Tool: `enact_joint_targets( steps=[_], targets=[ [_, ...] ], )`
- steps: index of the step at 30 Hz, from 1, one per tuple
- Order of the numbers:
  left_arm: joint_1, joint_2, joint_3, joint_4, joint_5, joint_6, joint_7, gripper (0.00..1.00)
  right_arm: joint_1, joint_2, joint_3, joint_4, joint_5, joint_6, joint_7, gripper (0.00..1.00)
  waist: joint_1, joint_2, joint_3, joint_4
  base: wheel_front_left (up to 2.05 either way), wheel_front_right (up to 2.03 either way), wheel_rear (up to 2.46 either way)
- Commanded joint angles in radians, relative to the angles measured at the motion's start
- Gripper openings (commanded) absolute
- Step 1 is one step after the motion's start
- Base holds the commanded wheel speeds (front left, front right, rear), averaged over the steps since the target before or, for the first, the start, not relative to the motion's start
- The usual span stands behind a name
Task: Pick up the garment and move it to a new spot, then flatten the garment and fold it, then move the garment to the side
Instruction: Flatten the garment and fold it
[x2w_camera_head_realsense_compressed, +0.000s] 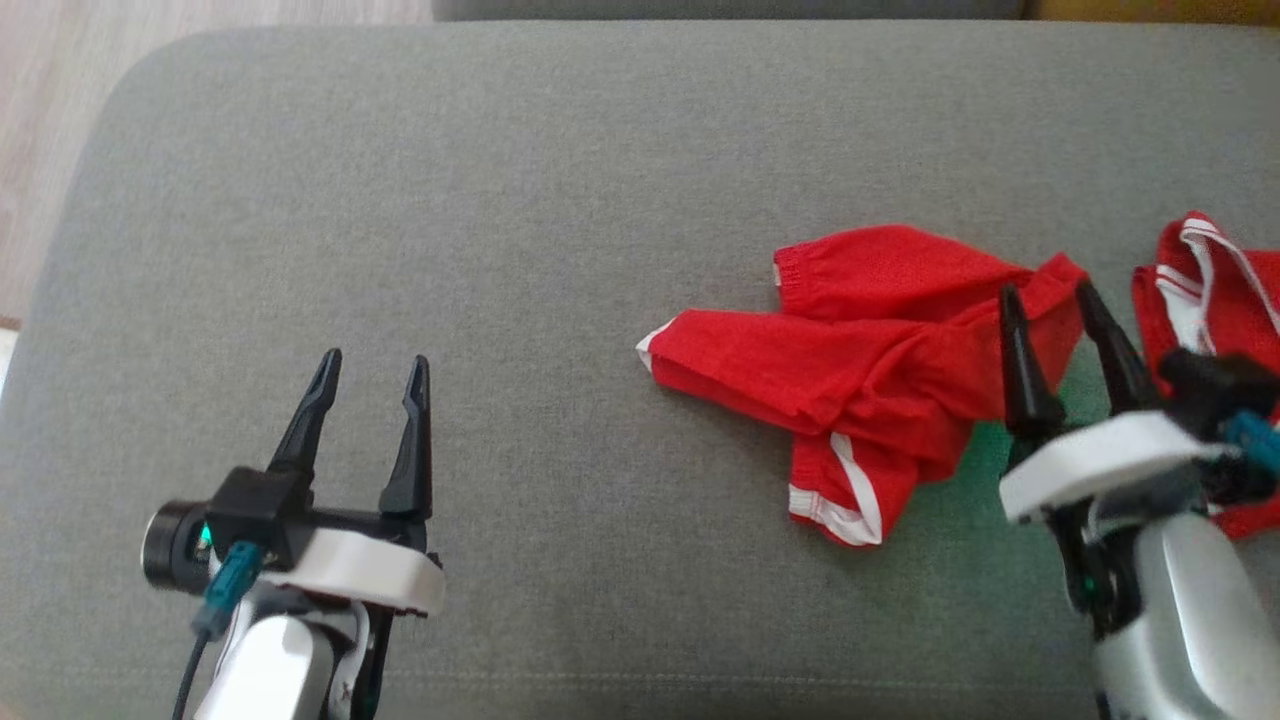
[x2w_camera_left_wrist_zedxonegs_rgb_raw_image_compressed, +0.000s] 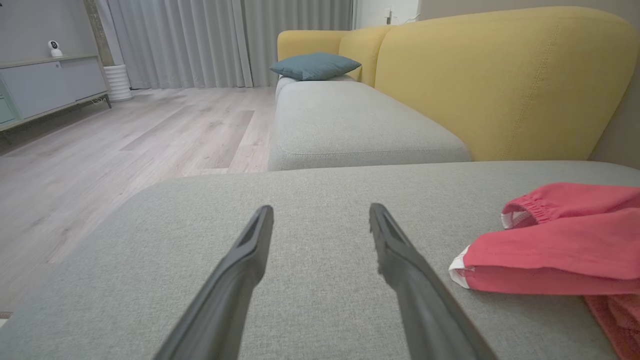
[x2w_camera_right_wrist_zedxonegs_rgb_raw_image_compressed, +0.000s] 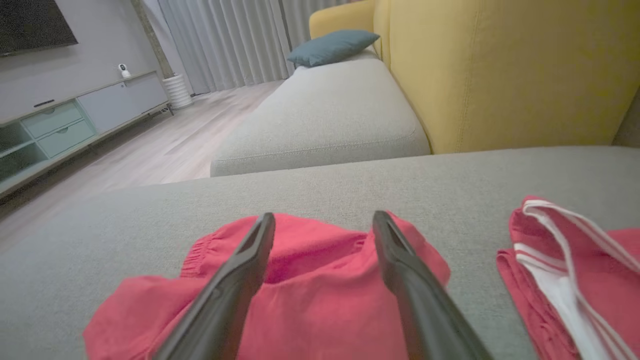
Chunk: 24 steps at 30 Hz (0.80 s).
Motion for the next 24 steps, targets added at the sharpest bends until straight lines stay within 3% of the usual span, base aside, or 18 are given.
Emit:
enact_joint_targets(
  steps=[1, 5, 12, 24],
  targets=[
    [-0.023, 0.013, 0.040, -0.028, 0.011, 0.006, -0.012, 1.00, 0.011, -0.022, 0.035, -0.055, -0.007, 0.003, -0.021, 1.00, 0.0000, 0.0000, -0.012, -0.009, 0.00, 0.00, 0.00],
    [-0.008, 0.019, 0.045, -0.027, 0.010, 0.011, -0.012, 1.00, 0.082, -0.046, 0.090, -0.151, -0.027, 0.003, -0.044, 1.00, 0.0000, 0.0000, -0.037, -0.025, 0.00, 0.00, 0.00],
    [0.041, 0.027, 0.047, -0.033, 0.006, 0.029, -0.009, 1.00, 0.222, -0.032, 0.119, -0.306, -0.048, 0.003, -0.016, 1.00, 0.0000, 0.0000, -0.084, -0.046, 0.00, 0.00, 0.00],
    [0.078, 0.034, 0.043, -0.051, 0.002, 0.052, 0.008, 1.00, 0.304, -0.003, 0.095, -0.383, -0.072, 0.003, 0.032, 1.00, 0.0000, 0.0000, -0.094, -0.052, 0.00, 0.00, 0.00]
  ],
)
